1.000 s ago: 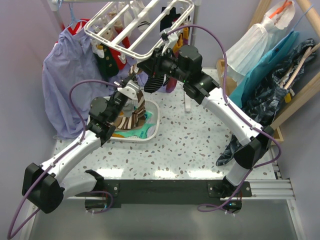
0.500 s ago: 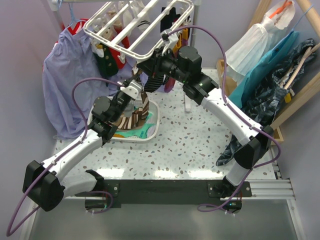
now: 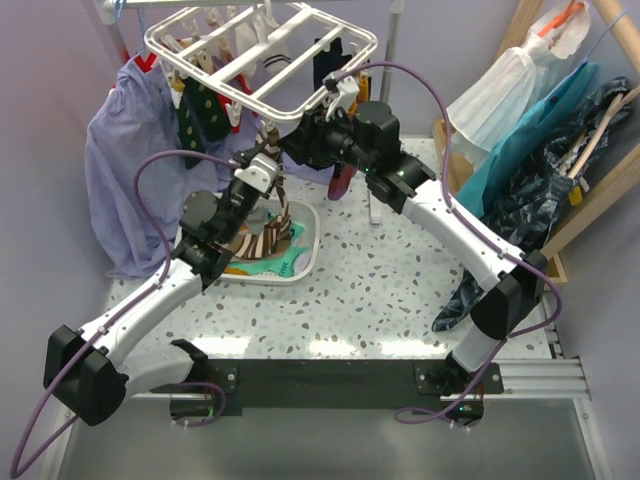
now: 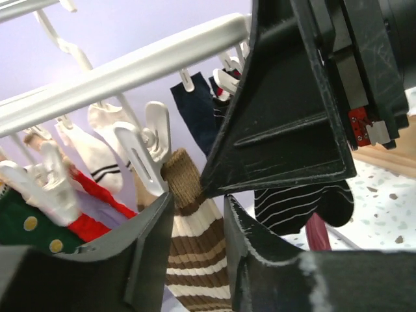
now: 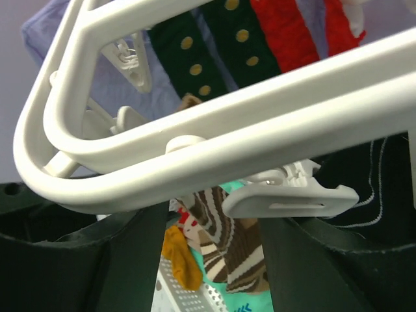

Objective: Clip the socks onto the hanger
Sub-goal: Clamp the sock onto the hanger, then open the clamp at the hanger.

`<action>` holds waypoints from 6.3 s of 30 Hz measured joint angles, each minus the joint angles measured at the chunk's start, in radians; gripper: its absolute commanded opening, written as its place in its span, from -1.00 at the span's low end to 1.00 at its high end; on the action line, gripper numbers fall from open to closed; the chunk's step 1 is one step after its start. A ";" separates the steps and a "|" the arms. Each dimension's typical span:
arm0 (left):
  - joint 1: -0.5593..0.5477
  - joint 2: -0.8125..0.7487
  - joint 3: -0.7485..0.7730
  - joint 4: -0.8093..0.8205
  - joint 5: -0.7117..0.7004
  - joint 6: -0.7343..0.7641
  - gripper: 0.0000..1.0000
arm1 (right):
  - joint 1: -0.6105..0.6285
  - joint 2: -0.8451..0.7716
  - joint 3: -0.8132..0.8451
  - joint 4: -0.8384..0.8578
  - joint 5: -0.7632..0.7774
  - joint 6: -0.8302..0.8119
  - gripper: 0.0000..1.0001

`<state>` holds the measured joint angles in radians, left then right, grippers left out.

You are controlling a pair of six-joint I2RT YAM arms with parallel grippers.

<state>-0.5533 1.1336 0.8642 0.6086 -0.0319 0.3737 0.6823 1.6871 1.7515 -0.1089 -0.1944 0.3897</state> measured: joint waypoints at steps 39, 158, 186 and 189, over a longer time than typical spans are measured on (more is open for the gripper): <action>0.311 0.060 0.087 -0.058 0.194 -0.369 0.41 | -0.107 -0.053 -0.060 -0.003 0.137 -0.094 0.37; 0.133 -0.025 0.113 -0.260 0.211 -0.400 -1.00 | 0.094 -0.036 0.035 0.064 0.029 0.074 0.32; 0.132 -0.040 0.069 -0.209 0.213 -0.402 -1.00 | 0.123 -0.029 0.004 0.053 0.182 0.135 0.22; 0.132 -0.040 0.069 -0.208 0.212 -0.394 -1.00 | 0.123 -0.023 0.004 0.073 0.180 0.140 0.22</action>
<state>-0.4217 1.0935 0.9337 0.4007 0.1802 -0.0200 0.8051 1.6638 1.7554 -0.0360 -0.0147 0.5297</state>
